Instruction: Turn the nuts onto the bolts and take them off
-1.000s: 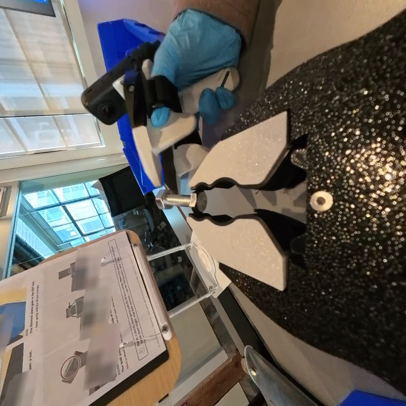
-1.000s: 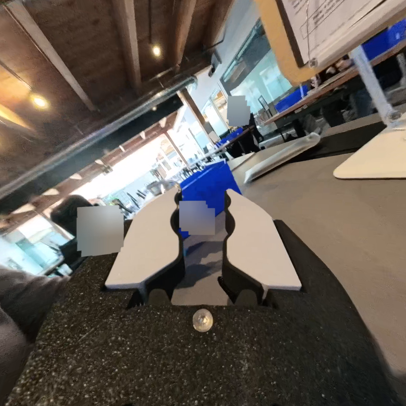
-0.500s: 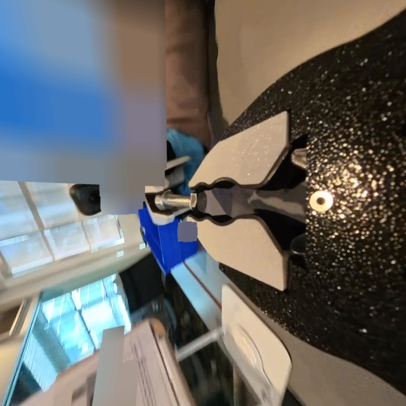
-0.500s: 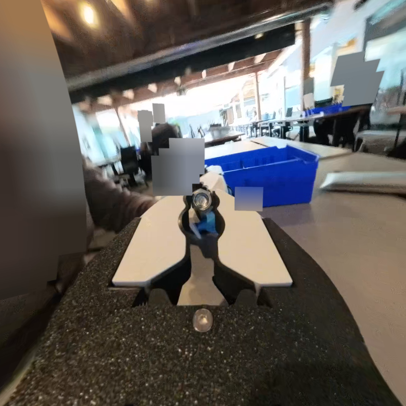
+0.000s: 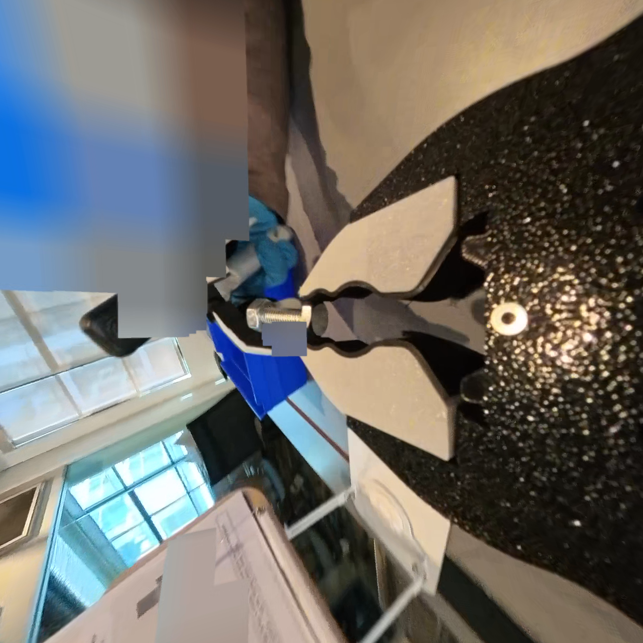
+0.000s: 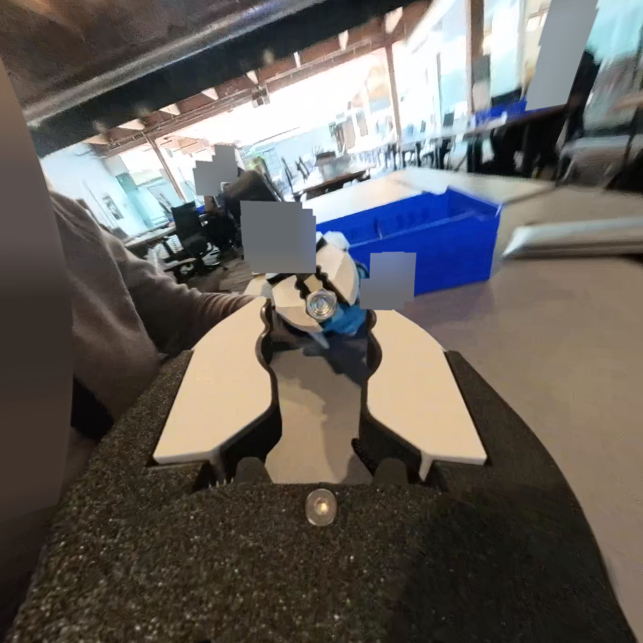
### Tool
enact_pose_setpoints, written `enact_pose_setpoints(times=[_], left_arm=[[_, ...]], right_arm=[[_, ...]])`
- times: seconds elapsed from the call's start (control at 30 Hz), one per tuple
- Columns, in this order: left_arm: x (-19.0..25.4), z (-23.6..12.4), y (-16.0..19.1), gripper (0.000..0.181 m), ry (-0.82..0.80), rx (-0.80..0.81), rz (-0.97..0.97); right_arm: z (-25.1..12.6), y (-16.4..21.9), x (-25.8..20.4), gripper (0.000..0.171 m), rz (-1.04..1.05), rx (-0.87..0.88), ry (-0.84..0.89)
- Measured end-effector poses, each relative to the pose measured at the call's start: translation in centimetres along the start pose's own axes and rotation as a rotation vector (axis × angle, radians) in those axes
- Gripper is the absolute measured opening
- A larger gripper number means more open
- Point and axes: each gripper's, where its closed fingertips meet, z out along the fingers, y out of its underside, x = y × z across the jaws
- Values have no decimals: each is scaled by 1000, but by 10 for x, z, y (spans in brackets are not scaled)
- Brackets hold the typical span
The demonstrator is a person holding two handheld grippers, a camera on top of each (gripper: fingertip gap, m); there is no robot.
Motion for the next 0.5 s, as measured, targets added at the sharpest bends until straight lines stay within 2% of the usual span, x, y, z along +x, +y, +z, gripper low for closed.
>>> enact_pose_setpoints(times=[0.1, 0.13, 0.2, 0.23, 0.33, 0.43, 0.5], left_arm=[[3, 2, 9, 19, -27, -76, 137], [4, 3, 11, 19, -26, -95, 166], [7, 4, 16, 19, -10, -127, 193], [10, 4, 19, 19, 11, -138, 190], [19, 3, 24, 19, 89, -147, 146], [30, -2, 15, 19, 210, -107, 9], [34, -5, 9, 19, 271, -95, -73]], right_arm=[[5, 15, 5, 49, 134, -96, 17], [6, 19, 5, 43, 171, -122, 14], [7, 26, 3, 19, 174, -176, 1], [6, 30, 3, 19, 137, -207, 10], [4, 40, -1, 19, -207, -289, 22], [7, 37, -14, 19, -741, -258, 20], [9, 35, -21, 18, -928, -272, 25]])
